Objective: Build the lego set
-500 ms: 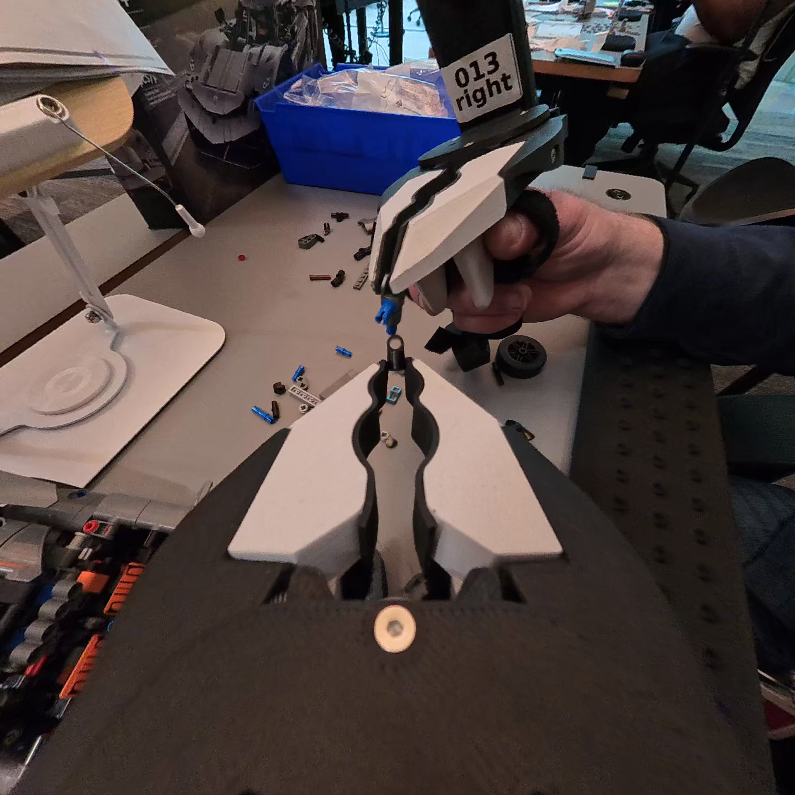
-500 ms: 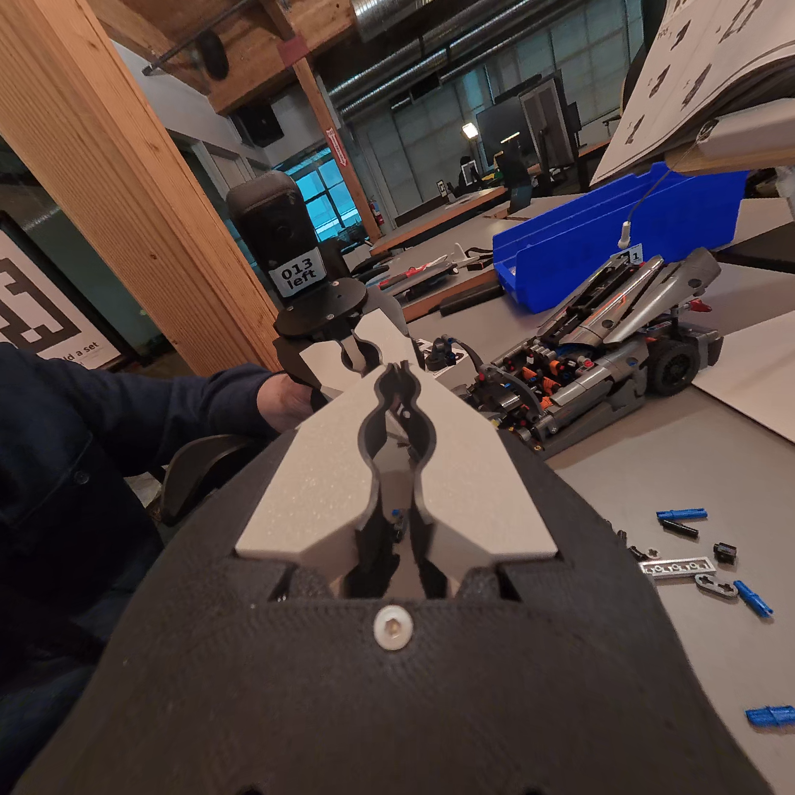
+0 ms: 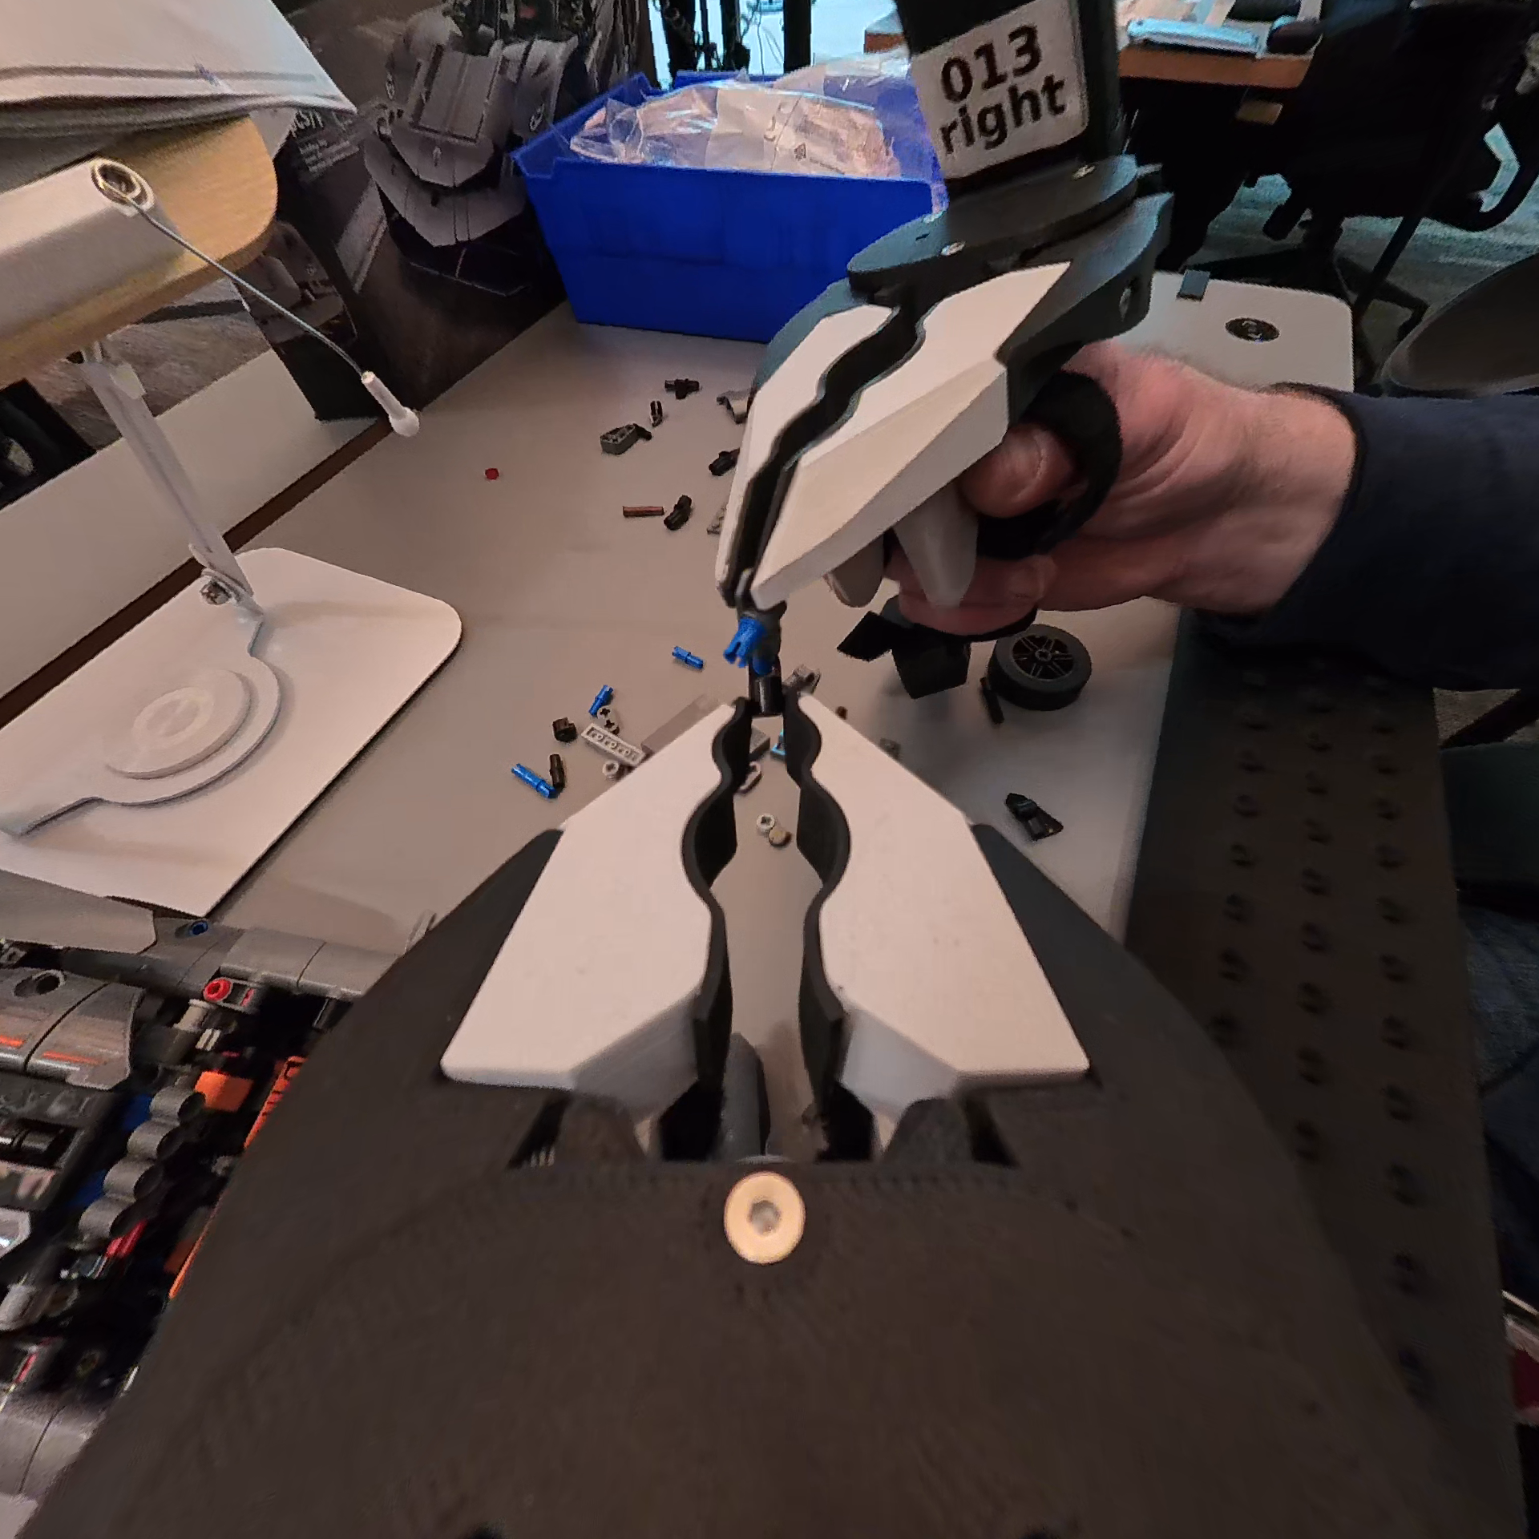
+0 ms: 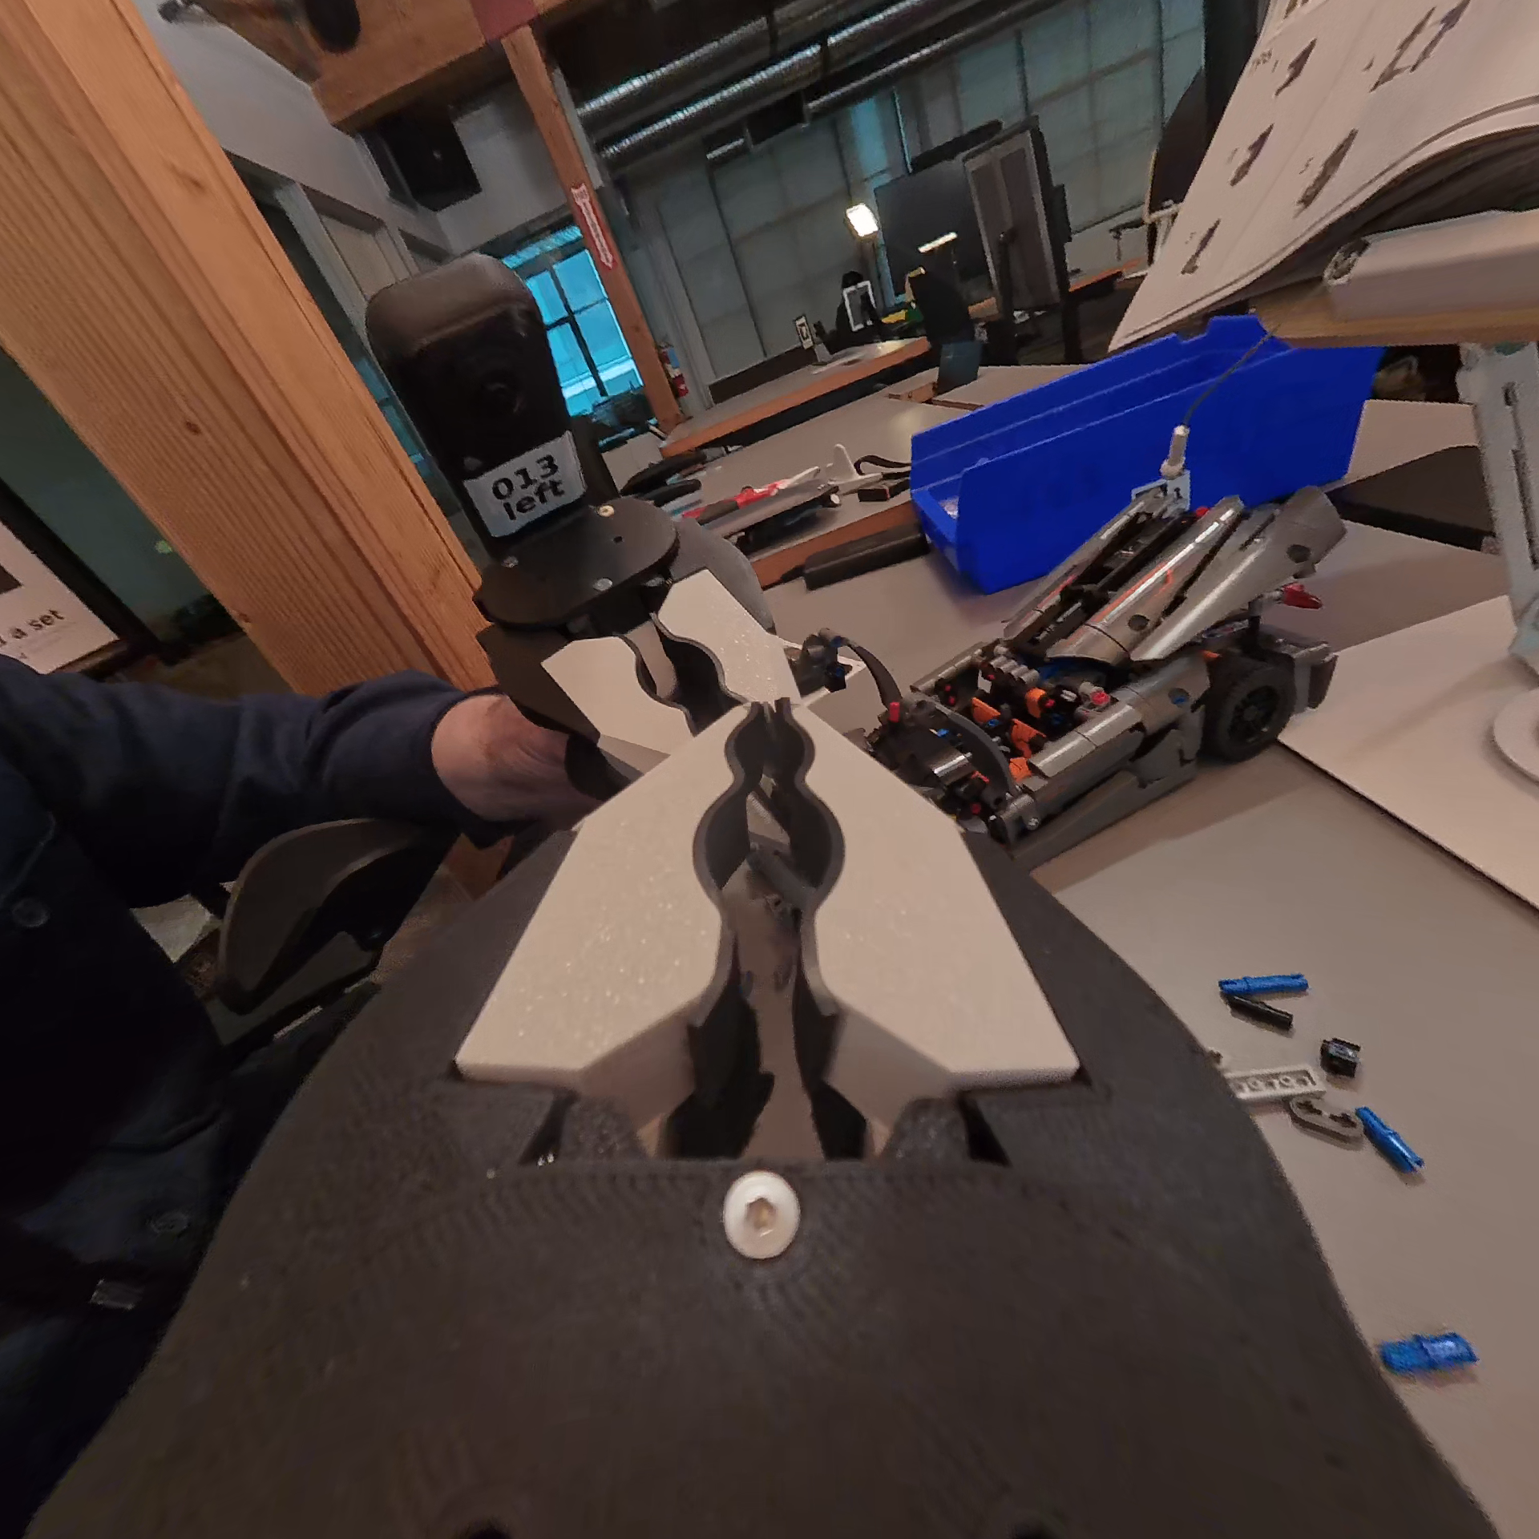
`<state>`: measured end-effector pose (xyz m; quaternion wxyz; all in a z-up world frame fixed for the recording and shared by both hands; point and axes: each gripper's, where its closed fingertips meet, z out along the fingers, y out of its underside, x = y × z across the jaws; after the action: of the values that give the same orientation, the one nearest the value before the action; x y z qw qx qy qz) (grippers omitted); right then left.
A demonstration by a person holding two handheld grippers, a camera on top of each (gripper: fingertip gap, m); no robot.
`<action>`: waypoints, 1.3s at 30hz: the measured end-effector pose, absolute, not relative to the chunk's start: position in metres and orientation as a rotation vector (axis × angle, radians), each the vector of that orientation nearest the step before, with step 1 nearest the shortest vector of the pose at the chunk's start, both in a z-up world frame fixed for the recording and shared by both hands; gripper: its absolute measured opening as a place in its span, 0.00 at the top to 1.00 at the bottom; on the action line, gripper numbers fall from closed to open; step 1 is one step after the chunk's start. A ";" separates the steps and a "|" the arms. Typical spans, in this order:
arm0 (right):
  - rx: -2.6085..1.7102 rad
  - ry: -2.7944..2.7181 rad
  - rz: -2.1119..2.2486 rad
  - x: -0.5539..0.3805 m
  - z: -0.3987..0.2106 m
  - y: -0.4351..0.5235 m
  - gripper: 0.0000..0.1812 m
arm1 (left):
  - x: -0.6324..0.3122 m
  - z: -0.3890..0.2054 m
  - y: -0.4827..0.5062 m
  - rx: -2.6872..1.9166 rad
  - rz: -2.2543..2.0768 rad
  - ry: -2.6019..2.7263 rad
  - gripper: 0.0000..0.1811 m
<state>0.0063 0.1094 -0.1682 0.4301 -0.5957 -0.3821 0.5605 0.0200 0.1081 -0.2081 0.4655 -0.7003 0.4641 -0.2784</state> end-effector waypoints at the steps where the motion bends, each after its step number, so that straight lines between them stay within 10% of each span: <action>1: -1.498 -0.962 1.382 0.006 -0.171 0.110 1.00 | 0.020 -0.211 0.108 -1.729 -0.677 1.145 0.97; 39: -1.321 -0.900 1.465 0.013 -0.148 0.102 1.00 | 0.023 -0.184 0.096 -1.672 -0.960 1.043 0.98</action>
<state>0.0128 0.1018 -0.1477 0.4679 -0.5386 -0.3667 0.5971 0.0228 0.0961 -0.1841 0.4573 -0.6783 0.4231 -0.3896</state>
